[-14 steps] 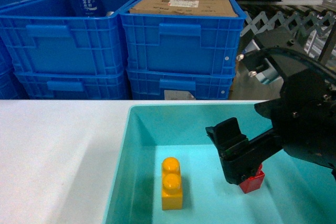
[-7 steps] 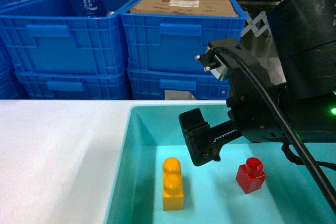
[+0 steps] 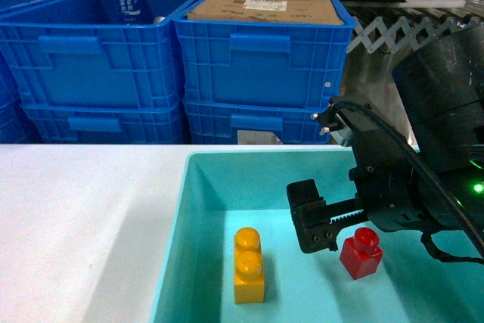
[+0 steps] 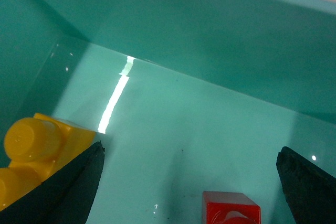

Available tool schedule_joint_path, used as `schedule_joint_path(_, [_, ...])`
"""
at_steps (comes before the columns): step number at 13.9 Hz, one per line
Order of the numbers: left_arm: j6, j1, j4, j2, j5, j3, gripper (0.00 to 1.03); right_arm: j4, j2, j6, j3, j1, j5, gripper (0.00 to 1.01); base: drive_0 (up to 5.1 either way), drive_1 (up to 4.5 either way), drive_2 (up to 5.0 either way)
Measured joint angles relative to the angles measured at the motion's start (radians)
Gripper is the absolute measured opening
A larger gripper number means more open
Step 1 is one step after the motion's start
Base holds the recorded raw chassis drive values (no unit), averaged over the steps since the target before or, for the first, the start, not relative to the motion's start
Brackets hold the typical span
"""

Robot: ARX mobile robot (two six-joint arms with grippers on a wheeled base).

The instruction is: Pick red block from blue box to shelf

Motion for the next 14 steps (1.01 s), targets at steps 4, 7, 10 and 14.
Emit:
schedule_joint_path(4, [0.0,0.0,0.0,0.0,0.0,0.0,0.98,0.025,0.043,0.025,-0.028,-0.012,0.041,0.98,0.0,0.0,0.0])
schedule_joint_path(7, [0.0,0.0,0.0,0.0,0.0,0.0,0.98,0.019,0.053,0.042,-0.035,0.003,0.064,0.98,0.0,0.0,0.0])
schedule_joint_path(10, [0.0,0.0,0.0,0.0,0.0,0.0,0.98,0.028,0.076,0.05,-0.039,0.008,0.085,0.98,0.0,0.0,0.0])
schedule_joint_path(14, [0.0,0.0,0.0,0.0,0.0,0.0,0.98,0.045,0.076,0.076,-0.05,0.008,0.132,0.98,0.0,0.0,0.0])
